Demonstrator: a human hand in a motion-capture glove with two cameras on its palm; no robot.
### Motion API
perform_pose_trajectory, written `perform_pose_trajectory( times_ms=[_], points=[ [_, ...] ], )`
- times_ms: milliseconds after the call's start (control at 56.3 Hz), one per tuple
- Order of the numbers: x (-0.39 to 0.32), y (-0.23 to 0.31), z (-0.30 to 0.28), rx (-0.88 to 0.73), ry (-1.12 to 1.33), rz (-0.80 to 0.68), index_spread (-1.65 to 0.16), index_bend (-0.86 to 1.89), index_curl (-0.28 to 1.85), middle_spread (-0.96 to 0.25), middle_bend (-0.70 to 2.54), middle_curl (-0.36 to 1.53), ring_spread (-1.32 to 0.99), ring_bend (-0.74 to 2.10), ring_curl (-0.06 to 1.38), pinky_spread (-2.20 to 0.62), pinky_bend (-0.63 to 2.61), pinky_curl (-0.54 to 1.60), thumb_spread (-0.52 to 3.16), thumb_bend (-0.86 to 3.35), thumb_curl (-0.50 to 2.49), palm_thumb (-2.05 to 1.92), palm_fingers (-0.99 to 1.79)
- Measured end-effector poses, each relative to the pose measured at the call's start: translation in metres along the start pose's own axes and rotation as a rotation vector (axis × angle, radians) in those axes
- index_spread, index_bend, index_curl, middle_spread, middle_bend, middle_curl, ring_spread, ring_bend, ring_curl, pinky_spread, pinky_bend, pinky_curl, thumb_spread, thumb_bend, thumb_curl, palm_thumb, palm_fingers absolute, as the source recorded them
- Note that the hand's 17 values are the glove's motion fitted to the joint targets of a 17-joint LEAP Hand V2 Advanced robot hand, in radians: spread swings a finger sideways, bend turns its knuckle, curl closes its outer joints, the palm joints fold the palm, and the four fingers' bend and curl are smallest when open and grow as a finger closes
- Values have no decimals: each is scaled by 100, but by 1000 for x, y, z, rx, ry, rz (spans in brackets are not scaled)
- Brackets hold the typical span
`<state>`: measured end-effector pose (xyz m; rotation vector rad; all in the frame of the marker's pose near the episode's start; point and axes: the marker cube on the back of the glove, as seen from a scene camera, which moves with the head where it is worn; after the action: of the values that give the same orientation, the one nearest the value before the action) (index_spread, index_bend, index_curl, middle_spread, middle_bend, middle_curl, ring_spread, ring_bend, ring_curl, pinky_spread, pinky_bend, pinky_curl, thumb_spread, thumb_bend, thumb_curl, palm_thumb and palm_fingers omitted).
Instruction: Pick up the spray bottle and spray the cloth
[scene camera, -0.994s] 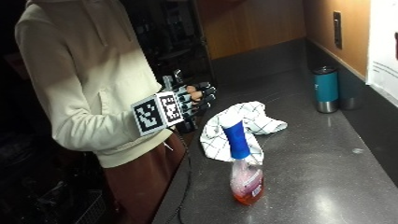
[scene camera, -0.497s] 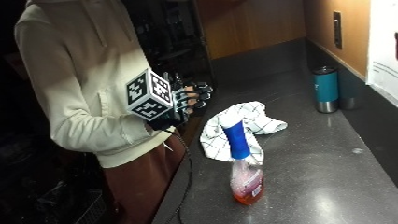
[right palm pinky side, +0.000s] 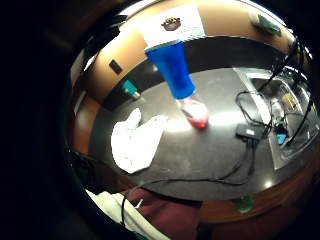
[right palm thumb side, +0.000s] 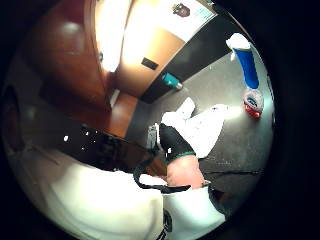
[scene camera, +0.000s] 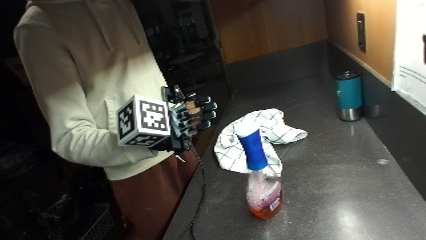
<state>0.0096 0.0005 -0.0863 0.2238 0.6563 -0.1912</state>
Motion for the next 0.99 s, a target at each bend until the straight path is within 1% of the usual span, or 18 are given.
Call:
perform_pose_trajectory(
  times_ms=[177,461,781,994],
  points=[
    [20,-2,-11,85,-157,96,-27,13,27,1,19,35,-8,23,30,2,23,35,100,-3,40,57,35],
    [44,-7,-12,149,-246,168,-27,13,26,2,20,35,-8,26,31,2,25,36,99,-3,41,57,34],
    [55,-5,-14,217,-249,198,-27,13,25,2,20,34,-7,28,31,2,27,36,98,-3,41,57,32],
    [67,-7,-16,201,-215,208,-28,10,23,2,20,35,-7,30,32,2,30,37,97,-3,41,57,28]
  ],
)
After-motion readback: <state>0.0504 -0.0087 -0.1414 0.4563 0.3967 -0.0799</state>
